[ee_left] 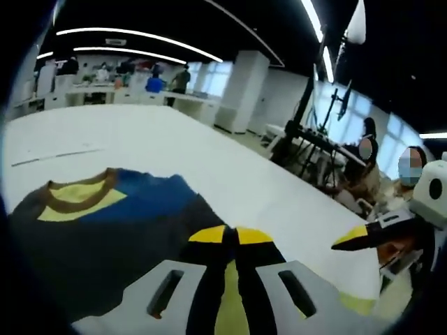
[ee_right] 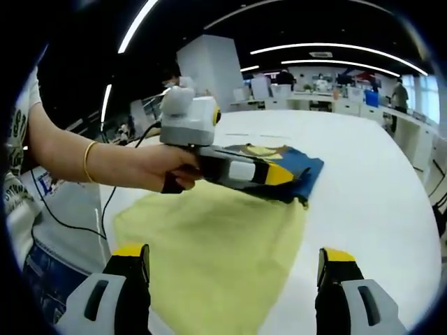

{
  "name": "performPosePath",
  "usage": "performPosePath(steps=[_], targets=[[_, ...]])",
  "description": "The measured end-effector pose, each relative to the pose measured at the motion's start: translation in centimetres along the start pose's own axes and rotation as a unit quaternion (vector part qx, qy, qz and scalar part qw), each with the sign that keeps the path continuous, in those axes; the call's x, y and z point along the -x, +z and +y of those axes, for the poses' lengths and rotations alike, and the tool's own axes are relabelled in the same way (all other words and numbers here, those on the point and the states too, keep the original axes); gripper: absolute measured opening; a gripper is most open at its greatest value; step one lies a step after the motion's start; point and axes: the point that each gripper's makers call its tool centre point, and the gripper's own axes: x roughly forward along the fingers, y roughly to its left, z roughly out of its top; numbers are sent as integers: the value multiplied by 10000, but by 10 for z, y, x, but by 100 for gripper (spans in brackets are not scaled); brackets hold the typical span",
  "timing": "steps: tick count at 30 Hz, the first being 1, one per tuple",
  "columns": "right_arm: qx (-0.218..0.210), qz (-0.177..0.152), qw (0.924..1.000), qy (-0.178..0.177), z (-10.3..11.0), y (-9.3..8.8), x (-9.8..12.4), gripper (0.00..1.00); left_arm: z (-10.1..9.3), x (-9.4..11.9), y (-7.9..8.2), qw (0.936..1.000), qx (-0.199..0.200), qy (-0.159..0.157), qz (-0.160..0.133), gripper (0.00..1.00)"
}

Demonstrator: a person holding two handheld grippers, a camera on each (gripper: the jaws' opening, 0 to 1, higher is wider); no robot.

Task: Fold the garment on the visible template until the final outline fits inside the template.

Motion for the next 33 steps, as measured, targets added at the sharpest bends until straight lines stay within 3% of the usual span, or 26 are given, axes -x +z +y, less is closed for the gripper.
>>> performPosePath(steps=[3,8,12,22,33], targets=[[-18,14,10000,-3,-1,-2,1,99,-9,-1,1,9998,-80,-161,-63,20],[13,8,10000,50,1,-1,2,99,-22,4,4,9986,-293,-416,-132,36],[126,42,9998,159,3,3,2,99,-18,10,6,9975,-594,-380,-68,51],[356,148,9983,446,13,5,6,99,-3,39,21,9973,-560,-344,-323,75],[711,403,9943,687,23,1,11,99,-3,79,30,9950,-797,-404,-440,91]])
